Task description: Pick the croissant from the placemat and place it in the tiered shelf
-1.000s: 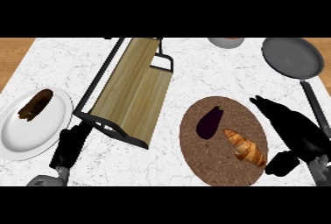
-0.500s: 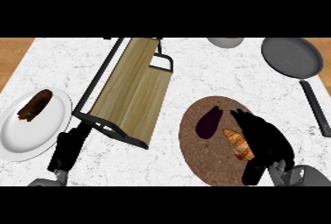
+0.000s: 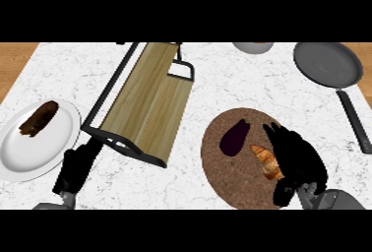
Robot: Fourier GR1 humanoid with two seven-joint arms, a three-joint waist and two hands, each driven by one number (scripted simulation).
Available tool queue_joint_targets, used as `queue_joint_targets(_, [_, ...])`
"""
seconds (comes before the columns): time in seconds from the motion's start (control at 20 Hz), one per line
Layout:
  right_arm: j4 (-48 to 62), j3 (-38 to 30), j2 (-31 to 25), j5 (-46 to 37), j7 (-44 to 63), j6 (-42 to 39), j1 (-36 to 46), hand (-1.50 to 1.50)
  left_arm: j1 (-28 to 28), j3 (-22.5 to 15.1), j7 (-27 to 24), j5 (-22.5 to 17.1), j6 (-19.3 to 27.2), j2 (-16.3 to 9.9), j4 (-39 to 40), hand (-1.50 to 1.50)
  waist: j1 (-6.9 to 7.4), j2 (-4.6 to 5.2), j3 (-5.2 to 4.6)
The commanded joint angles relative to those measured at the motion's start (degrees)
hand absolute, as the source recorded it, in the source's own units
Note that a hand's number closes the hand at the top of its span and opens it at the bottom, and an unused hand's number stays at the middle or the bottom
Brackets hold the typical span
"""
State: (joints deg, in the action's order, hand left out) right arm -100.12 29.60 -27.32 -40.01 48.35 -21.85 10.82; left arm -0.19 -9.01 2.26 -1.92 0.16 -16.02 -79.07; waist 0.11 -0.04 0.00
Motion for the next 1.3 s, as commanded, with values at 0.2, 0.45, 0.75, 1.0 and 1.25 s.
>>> queue_joint_targets(0.2, [-0.39, -1.64, 1.74, -7.03, -3.82, -2.45, -5.54, -1.50, 0.65, 2.10, 0.06, 2.27, -1.19, 1.85, -0.76, 0.00, -0.13, -0.01, 0.00])
queue_joint_targets(0.45, [8.04, -3.34, 5.63, -11.55, -8.02, -0.35, -3.07, -1.50, -0.59, 3.68, 3.92, 2.36, -3.68, 1.36, -2.44, 0.00, 0.03, 0.03, 0.01])
queue_joint_targets(0.75, [10.46, -5.58, 8.35, -15.75, -11.16, -0.83, -3.83, -1.50, -2.30, 5.57, -0.55, 4.09, -4.12, 4.25, 3.21, 0.00, -0.11, 0.03, 0.00])
queue_joint_targets(1.0, [18.51, -8.02, 8.56, -17.84, -16.79, 3.27, -2.82, -1.50, 2.36, 6.33, -2.16, 4.19, -6.20, 2.60, -0.50, 0.00, 0.09, 0.04, 0.01])
queue_joint_targets(1.25, [16.72, -10.39, 9.27, -16.66, -19.84, -3.17, -1.31, 1.50, -1.01, 7.14, -0.14, 5.05, -6.30, 4.43, 1.52, 0.00, -0.06, 0.03, 0.00])
